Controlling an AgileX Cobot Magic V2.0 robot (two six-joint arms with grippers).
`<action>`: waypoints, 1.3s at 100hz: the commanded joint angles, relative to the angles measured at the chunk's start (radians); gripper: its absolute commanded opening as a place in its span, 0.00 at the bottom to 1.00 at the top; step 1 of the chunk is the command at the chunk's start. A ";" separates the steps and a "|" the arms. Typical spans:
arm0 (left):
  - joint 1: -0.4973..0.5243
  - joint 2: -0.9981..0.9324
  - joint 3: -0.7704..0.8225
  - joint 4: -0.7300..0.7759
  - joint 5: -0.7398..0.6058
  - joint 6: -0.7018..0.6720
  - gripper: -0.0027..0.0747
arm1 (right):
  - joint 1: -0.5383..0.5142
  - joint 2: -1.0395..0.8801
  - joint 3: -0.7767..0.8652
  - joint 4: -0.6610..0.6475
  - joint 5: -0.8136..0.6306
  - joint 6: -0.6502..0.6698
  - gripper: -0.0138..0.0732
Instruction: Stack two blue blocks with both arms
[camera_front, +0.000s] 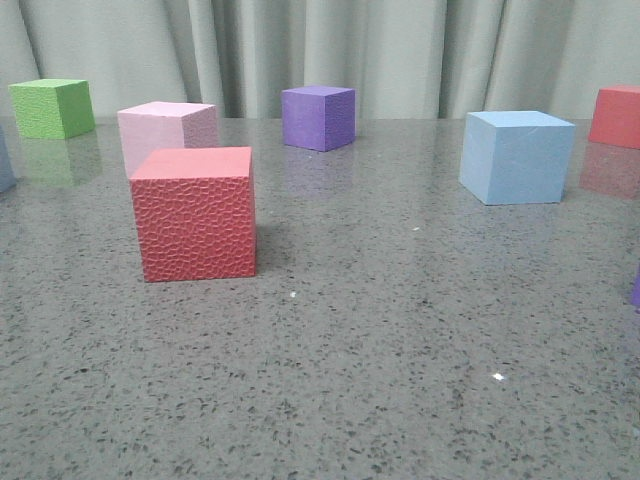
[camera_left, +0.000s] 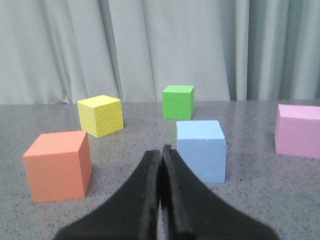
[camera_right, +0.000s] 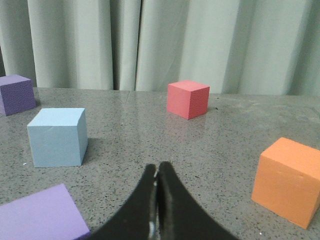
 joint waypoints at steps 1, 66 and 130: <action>0.001 0.061 -0.100 -0.011 -0.042 -0.007 0.01 | -0.004 0.066 -0.102 0.033 0.009 -0.003 0.08; 0.001 0.481 -0.597 -0.146 0.293 0.000 0.01 | -0.004 0.465 -0.498 0.086 0.312 -0.003 0.08; 0.001 0.520 -0.604 -0.146 0.319 0.002 0.84 | -0.004 0.465 -0.499 0.054 0.311 -0.005 0.78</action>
